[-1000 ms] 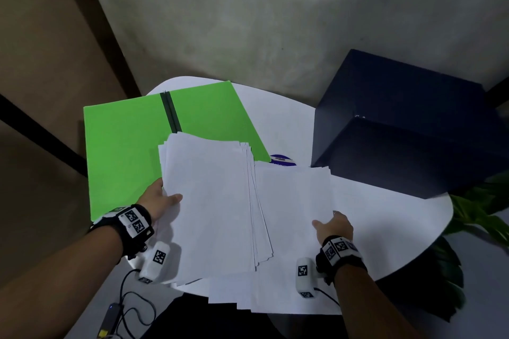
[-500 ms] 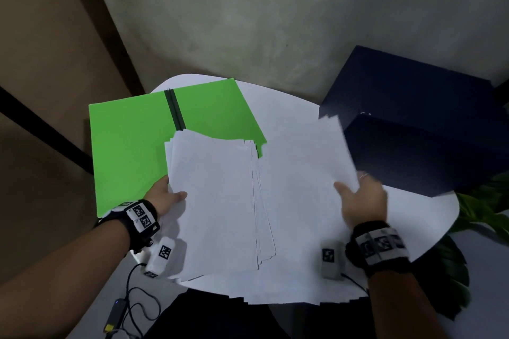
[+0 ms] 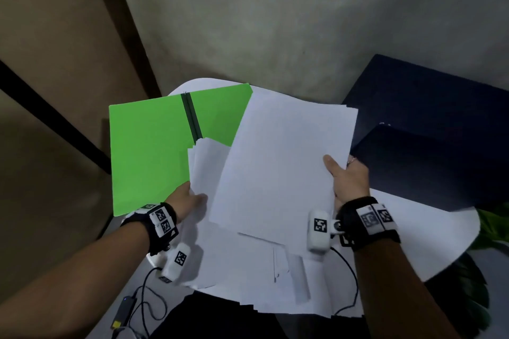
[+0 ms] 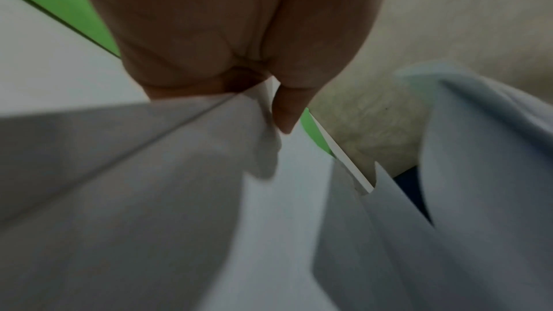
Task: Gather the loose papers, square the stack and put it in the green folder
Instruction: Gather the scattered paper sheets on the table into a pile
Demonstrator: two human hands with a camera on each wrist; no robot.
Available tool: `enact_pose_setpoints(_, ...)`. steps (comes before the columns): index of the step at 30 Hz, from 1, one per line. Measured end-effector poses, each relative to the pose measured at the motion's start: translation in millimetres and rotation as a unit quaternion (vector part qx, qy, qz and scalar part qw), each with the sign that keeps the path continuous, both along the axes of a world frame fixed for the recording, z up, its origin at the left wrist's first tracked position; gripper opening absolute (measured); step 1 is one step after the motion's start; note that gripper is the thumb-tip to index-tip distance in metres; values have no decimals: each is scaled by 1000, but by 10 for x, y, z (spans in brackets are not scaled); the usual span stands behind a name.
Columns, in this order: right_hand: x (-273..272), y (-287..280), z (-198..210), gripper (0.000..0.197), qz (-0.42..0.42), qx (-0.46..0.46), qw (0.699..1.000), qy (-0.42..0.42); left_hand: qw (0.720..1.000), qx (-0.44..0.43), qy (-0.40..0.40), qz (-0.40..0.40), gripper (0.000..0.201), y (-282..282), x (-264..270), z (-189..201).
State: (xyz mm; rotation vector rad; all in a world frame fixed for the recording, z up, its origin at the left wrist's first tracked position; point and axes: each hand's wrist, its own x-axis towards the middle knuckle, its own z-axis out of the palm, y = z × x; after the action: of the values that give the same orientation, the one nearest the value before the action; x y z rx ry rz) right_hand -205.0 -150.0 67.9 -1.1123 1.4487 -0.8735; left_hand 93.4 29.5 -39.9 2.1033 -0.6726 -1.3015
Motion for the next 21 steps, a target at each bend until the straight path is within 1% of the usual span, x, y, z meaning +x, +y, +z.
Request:
enact_pose_setpoints(1, 79, 1, -115, 14, 26, 12, 998, 56, 999, -10, 23, 27, 38, -17, -11, 11)
enact_pose_setpoints(3, 254, 60, -262, 23, 93, 16, 980, 174, 994, -20, 67, 85, 51, -45, -16, -19)
enact_pose_setpoints(4, 352, 113, -290, 24, 114, 2, 972, 204, 988, -17, 96, 119, 59, -47, 3, -49)
enact_pose_setpoints(6, 550, 221, -288, 23, 141, -30, 968, 203, 972, 5, 146, 185, 83, -44, 78, -131)
enact_pose_setpoints(8, 722, 323, -266, 22, 167, -34, 969, 176, 962, 17, 187, 198, 97, -41, 209, -340)
enact_pose_setpoints(9, 787, 349, -282, 23, 178, -27, 970, 164, 955, 16, 209, 209, 99, -50, 230, -355)
enact_pose_setpoints(11, 847, 362, -378, 29, 192, -1, 968, 159, 948, 27, 229, 219, 100, -64, 193, -148)
enact_pose_setpoints(12, 846, 366, -436, 33, 199, 13, 965, 172, 950, 23, 225, 216, 95, -86, 125, -3)
enact_pose_setpoints(13, 829, 374, -495, 34, 209, 27, 958, 197, 956, 15, 209, 203, 89, -110, 68, 80)
enact_pose_setpoints(14, 803, 384, -572, 34, 219, 42, 948, 226, 967, 2, 181, 181, 85, -126, 44, 55)
enact_pose_setpoints(16, 755, 419, -682, 32, 239, 63, 931, 267, 990, 10, 81, 115, 75, -125, -8, 43)
enact_pose_setpoints(17, 717, 444, -733, 33, 245, 66, 927, 277, 996, 22, 23, 87, 71, -129, 1, -3)
enact_pose_setpoints(19, 567, 458, -857, 43, 231, 59, 920, 311, 996, 51, -69, 33, 64, -134, -21, -14)
enact_pose_setpoints(20, 437, 451, -895, 51, 208, 54, 906, 363, 993, 62, -100, 17, 65, -135, 1, -79)
enact_pose_setpoints(21, 275, 444, -926, 61, 176, 62, 885, 427, 991, 66, -114, 10, 65, -144, 12, -133)
